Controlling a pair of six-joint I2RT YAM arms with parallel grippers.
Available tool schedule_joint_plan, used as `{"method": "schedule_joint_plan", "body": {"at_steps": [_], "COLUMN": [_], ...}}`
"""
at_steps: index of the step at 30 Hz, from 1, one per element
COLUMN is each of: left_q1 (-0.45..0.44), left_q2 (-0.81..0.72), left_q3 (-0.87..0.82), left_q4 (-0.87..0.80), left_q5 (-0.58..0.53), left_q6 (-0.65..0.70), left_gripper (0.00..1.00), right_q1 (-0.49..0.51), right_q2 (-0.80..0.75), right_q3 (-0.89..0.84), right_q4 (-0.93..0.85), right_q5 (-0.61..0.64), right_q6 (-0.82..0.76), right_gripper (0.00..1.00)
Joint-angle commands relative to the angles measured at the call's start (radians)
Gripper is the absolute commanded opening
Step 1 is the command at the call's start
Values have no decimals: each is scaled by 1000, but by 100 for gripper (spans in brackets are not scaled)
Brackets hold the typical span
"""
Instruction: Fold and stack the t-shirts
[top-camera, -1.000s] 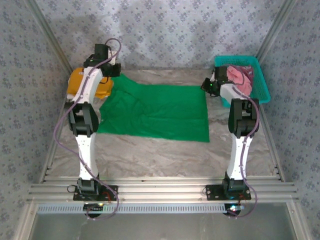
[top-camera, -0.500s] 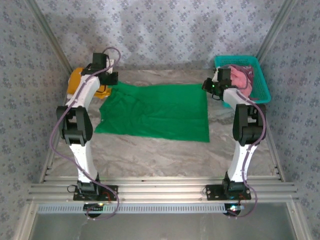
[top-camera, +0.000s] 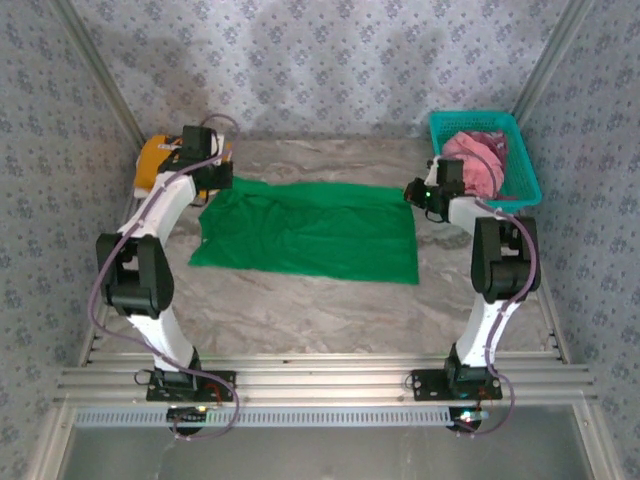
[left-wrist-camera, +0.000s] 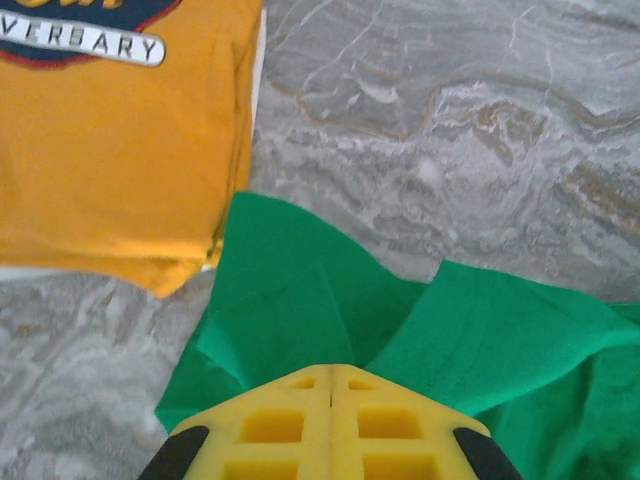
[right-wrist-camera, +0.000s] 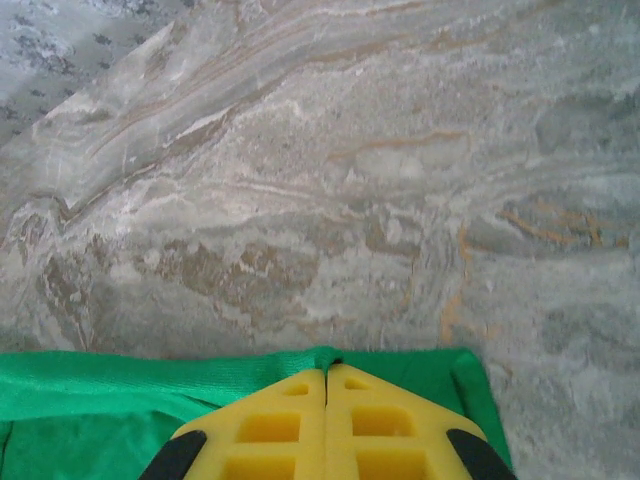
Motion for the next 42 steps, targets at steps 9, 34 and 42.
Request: {"method": "schedule_joint_plan", "body": {"at_steps": [9,34,42], "left_q1": [-5,-54,-60], "left_q2": [-149,-332,81], "left_q3": [-152,-420,-49], "left_q4": [30,66,-78], "left_q5": [-113,-111,16], "left_q6": [-51,-92,-38], "left_gripper": [0,50,75], "right_q1": [-19,-25,73], "right_q2": [-183,-353,-196], "right_q3": [-144,-363,-132], "right_q4": [24,39,-32], "right_q5": [-20,-39,-44], "right_q6": [-33,-5,-20], "right_gripper": [0,26,24]}}
